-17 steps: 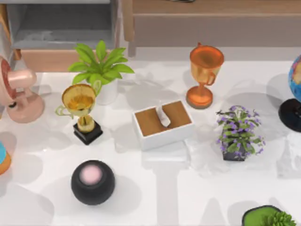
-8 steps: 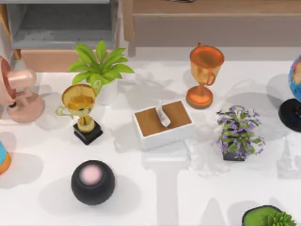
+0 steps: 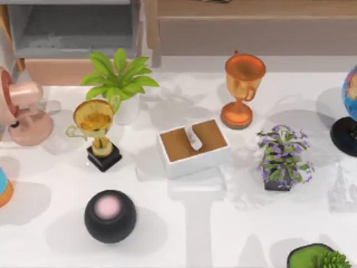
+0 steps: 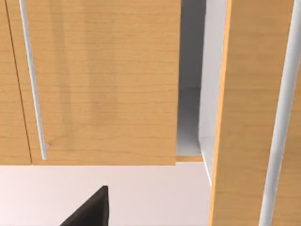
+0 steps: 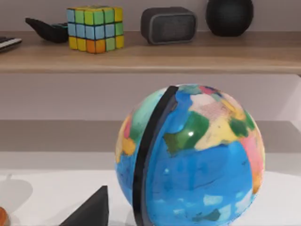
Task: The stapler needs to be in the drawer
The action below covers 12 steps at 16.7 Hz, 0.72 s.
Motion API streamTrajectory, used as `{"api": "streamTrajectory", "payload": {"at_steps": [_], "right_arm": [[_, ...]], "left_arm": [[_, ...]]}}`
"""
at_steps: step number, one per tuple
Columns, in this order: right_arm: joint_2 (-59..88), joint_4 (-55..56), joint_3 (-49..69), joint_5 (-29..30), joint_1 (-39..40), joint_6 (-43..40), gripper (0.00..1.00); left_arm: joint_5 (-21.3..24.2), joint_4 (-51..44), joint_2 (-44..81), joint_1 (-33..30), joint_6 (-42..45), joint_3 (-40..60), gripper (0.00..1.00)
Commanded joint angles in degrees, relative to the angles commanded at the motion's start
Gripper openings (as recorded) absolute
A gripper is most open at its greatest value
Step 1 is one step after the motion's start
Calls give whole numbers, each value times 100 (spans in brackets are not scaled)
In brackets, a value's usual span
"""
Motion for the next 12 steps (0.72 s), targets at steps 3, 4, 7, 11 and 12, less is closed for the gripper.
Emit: {"api": "streamTrajectory", "payload": {"at_steps": [3,4,7,11,12], "right_arm": [[0,0,0,0,0,0,100],[0,0,0,0,0,0,100],[0,0,0,0,0,0,100],[0,0,0,0,0,0,100],[0,0,0,0,0,0,100]], "left_arm": [[-9,-12,-13,18,-6,13,100],[-19,-23,-3,0,-6,30,100],[-202,-162,104,-205,-5,272,100],[-343,-262,177,-345,-7,448,100],[-343,-262,177,-345,-7,448,100]]}}
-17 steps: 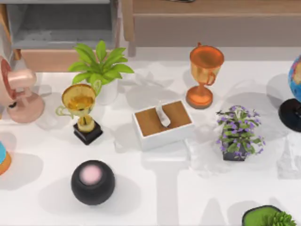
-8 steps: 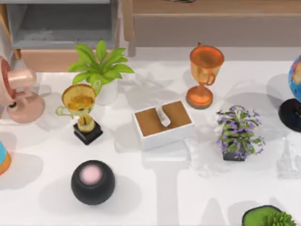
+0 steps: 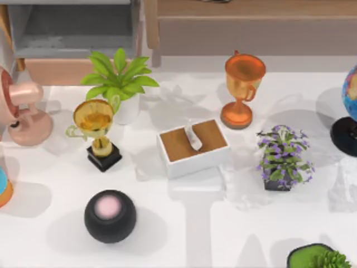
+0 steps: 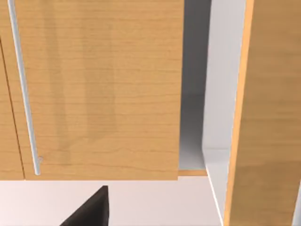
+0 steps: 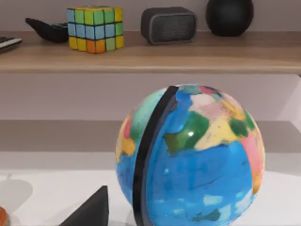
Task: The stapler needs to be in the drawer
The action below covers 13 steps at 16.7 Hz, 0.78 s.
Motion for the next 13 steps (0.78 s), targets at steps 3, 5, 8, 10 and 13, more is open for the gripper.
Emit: {"api": "streamTrajectory", "payload": {"at_steps": [3,5,8,10,13], "right_arm": [[0,0,0,0,0,0,100],[0,0,0,0,0,0,100],[0,0,0,0,0,0,100],[0,0,0,0,0,0,100],[0,0,0,0,0,0,100]], "left_arm": [[0,0,0,0,0,0,85],[0,0,0,0,0,0,70],[0,0,0,0,0,0,47],[0,0,0,0,0,0,32],[0,0,0,0,0,0,10]]}}
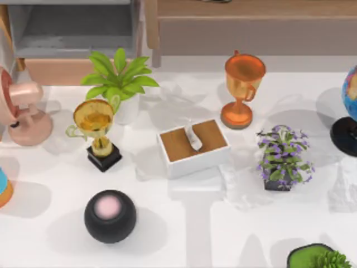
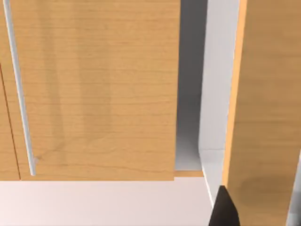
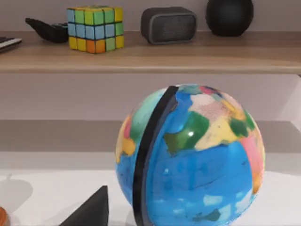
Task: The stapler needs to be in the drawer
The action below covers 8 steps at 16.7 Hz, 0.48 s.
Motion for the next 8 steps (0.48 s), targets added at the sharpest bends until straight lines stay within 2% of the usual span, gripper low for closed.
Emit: {"api": "streamTrajectory", "payload": {"at_steps": [1,2,8], "right_arm": [[0,0,0,0,0,0,100],[0,0,0,0,0,0,100],[0,0,0,0,0,0,100]], "left_arm": [[0,0,0,0,0,0,2],[0,0,0,0,0,0,0],[0,0,0,0,0,0,0]]}}
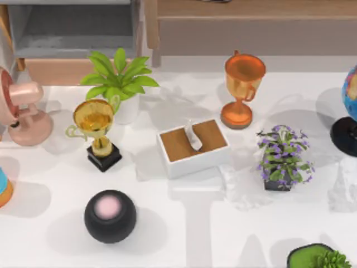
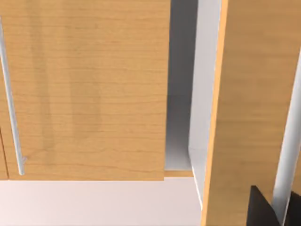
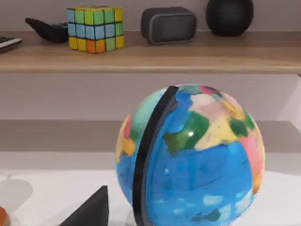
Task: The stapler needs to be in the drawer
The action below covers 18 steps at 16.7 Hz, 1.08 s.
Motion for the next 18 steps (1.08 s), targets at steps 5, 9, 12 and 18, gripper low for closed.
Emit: {"api": "streamTrajectory", "payload": {"at_steps": [5,9,12,18], "right_arm": [[0,0,0,0,0,0,100],[0,0,0,0,0,0,100],[0,0,0,0,0,0,100],[0,0,0,0,0,0,100]], "left_arm": [[-174,-193,199,-73,31,224,0],[-578,-623,511,-527,-7,1048,0],[-690,-760,579,-683,-50,1249,0],[-801,-912,754,-691,4,1454,0]]}}
